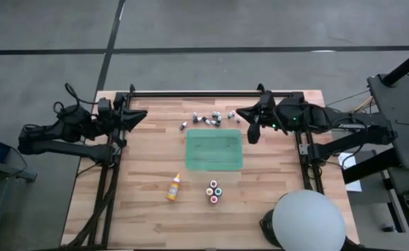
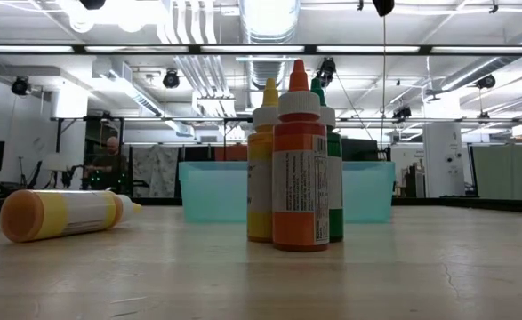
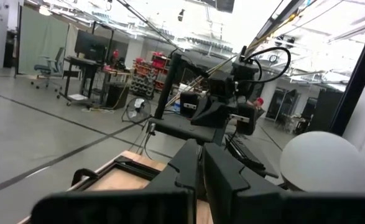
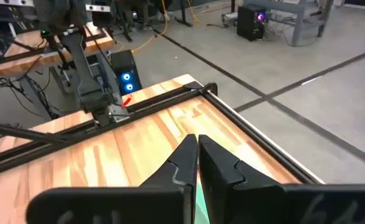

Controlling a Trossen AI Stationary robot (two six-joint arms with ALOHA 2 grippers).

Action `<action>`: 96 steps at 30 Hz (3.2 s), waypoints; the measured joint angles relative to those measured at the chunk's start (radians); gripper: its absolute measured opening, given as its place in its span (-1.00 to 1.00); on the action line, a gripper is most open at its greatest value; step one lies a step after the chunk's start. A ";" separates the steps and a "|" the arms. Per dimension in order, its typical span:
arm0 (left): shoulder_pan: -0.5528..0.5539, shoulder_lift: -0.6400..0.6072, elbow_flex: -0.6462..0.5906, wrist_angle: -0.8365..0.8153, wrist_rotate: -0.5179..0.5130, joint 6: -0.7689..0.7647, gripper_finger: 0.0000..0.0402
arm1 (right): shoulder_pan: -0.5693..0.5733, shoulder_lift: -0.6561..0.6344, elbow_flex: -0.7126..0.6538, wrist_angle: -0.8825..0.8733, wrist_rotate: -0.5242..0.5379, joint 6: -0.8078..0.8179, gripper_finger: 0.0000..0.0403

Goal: Pick & Place food coloring
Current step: Put the black food coloring bottle into the green container

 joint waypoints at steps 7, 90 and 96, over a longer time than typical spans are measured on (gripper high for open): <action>0.000 -0.012 -0.015 -0.051 0.000 -0.005 -1.00 | 0.000 -0.070 -0.057 0.015 -0.001 -0.002 -0.96; 0.004 -0.082 -0.078 -0.032 -0.079 0.002 -1.00 | 0.000 -0.829 -0.191 -0.297 -0.130 -0.037 -0.96; 0.004 -0.082 -0.078 -0.031 -0.079 0.000 -1.00 | 0.000 -0.829 -0.141 -0.380 -0.130 -0.052 -0.96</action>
